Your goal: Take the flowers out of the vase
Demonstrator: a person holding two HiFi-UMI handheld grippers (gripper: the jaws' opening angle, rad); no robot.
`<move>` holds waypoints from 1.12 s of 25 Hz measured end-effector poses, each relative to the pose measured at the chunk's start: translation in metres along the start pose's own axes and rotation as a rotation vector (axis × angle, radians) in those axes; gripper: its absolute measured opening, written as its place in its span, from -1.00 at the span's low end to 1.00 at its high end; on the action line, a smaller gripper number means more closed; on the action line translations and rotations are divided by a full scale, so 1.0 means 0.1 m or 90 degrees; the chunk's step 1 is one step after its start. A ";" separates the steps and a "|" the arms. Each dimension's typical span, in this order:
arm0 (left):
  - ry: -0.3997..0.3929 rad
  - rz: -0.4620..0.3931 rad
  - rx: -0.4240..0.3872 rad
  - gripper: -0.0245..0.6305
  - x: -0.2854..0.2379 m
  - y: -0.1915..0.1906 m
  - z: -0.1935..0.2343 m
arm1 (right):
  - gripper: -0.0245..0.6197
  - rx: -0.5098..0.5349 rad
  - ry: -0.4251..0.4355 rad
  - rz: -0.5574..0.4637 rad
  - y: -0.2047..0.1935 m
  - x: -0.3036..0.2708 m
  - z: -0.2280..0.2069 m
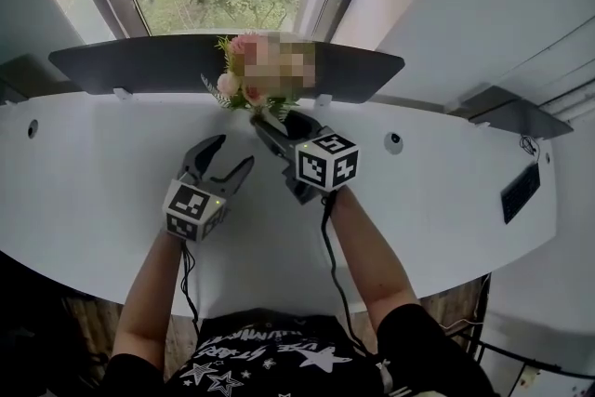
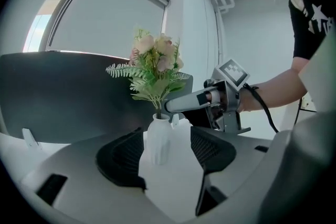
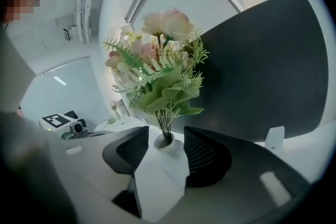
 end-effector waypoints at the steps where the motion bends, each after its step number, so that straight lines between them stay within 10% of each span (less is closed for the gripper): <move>1: -0.004 0.001 0.001 -0.11 -0.03 -0.01 -0.01 | -0.35 0.005 0.002 0.004 0.01 -0.03 -0.02; 28: 0.030 -0.024 -0.042 -0.03 -0.77 -0.07 -0.07 | -0.45 0.041 0.072 0.038 0.06 -0.28 -0.13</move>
Point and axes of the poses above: the fingertips, and each gripper's own axes: x backward along the fingers, z to its left, y out of its top, the point moved 7 cm from there along x, backward along the fingers, and after that the axes turned 13 degrees about y, right-handed, at the moved point
